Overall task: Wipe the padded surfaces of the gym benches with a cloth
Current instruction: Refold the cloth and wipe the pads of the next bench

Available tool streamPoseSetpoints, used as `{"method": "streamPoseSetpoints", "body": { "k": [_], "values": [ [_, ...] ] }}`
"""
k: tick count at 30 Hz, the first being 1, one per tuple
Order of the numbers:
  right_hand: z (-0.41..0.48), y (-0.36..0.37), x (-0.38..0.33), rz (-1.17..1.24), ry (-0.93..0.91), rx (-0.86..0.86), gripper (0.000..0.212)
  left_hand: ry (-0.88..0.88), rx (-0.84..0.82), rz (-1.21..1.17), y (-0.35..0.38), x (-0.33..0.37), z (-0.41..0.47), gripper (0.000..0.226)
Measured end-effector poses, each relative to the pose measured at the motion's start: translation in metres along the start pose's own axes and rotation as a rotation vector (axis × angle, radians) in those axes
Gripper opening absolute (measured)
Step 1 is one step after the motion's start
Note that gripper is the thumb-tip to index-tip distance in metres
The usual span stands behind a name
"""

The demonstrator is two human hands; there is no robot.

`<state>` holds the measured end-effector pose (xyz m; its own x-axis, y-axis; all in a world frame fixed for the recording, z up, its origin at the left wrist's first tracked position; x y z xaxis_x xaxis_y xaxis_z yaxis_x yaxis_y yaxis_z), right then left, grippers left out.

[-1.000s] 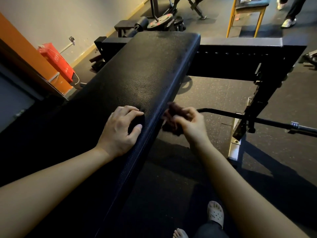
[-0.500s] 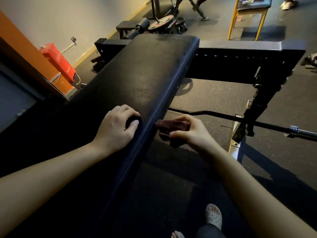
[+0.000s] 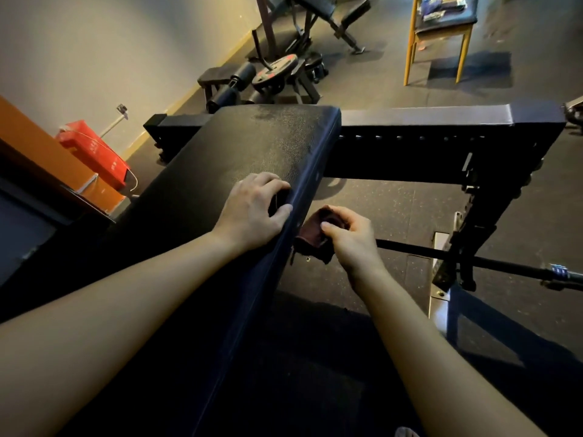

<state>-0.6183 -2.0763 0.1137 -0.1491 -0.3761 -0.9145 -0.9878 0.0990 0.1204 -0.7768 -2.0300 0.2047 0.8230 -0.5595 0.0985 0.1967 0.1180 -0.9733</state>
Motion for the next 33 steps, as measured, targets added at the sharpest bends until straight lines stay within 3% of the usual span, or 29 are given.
{"method": "streamPoseSetpoints", "body": {
  "k": [6, 10, 14, 21, 23, 28, 33],
  "values": [
    [0.038, 0.029, 0.029, 0.054, 0.087, 0.147, 0.014, 0.007, -0.004, 0.008, 0.016, -0.015, 0.019, 0.058],
    [0.0, 0.04, 0.028, 0.054, -0.09, 0.195, 0.009, 0.016, 0.031, -0.017, 0.018, -0.016, 0.018, 0.051],
    [-0.029, 0.053, 0.034, -0.039, -0.206, 0.079, 0.016, 0.024, 0.051, -0.033, 0.019, -0.017, 0.02, 0.048],
    [0.126, 0.004, -0.049, -0.082, -0.236, 0.427, 0.012, 0.042, 0.092, -0.046, 0.018, -0.017, 0.021, 0.048],
    [0.107, 0.009, -0.04, -0.092, -0.282, 0.409, 0.012, 0.051, 0.101, -0.044, 0.018, -0.016, 0.021, 0.047],
    [-0.002, 0.043, 0.015, -0.157, -0.368, 0.05, 0.013, 0.064, 0.108, -0.034, 0.019, -0.016, 0.022, 0.047],
    [0.106, 0.02, -0.048, -0.257, -0.403, 0.277, 0.016, 0.057, 0.096, -0.031, 0.019, -0.016, 0.023, 0.048]
  ]
}}
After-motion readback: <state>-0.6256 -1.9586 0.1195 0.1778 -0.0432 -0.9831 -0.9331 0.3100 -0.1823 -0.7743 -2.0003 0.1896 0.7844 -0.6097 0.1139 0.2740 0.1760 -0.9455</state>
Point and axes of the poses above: each hand's wrist, its own z-axis towards the middle knuckle, its own y-axis out of the palm, x = y × z, the point moved 9 cm from there along z, towards the middle knuckle, and after that the axes turned 13 degrees about y, right-handed, at the moved point
